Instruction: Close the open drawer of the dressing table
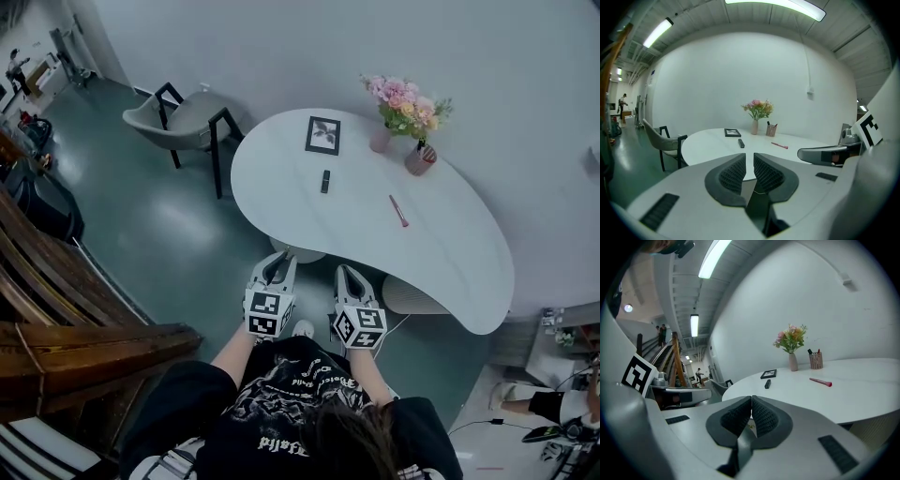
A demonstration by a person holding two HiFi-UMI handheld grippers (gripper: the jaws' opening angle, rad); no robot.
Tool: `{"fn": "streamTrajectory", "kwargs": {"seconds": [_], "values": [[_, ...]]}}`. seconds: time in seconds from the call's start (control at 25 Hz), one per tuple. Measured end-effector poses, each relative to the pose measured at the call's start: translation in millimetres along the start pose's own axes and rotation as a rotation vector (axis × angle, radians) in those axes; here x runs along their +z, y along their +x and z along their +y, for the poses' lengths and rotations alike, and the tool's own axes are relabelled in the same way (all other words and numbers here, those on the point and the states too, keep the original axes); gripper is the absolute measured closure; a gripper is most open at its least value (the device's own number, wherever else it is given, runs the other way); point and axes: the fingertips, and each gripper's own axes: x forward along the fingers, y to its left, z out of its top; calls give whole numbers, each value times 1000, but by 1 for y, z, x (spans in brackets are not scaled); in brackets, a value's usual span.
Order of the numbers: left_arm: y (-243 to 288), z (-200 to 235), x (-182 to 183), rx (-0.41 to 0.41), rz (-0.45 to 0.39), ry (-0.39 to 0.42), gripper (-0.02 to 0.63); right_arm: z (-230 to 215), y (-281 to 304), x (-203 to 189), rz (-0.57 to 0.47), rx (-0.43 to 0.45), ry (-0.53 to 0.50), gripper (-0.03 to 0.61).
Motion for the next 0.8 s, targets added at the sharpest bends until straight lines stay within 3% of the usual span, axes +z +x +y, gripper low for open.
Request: {"fn": "streamTrajectory", "kwargs": {"seconds": [0.28, 0.8], "values": [[-5, -2, 1, 30, 8, 21, 585, 8, -4, 0, 6, 18, -31, 552], [-9, -10, 8, -32, -24, -4, 591, 10, -6, 3, 2, 15, -79, 552]]}}
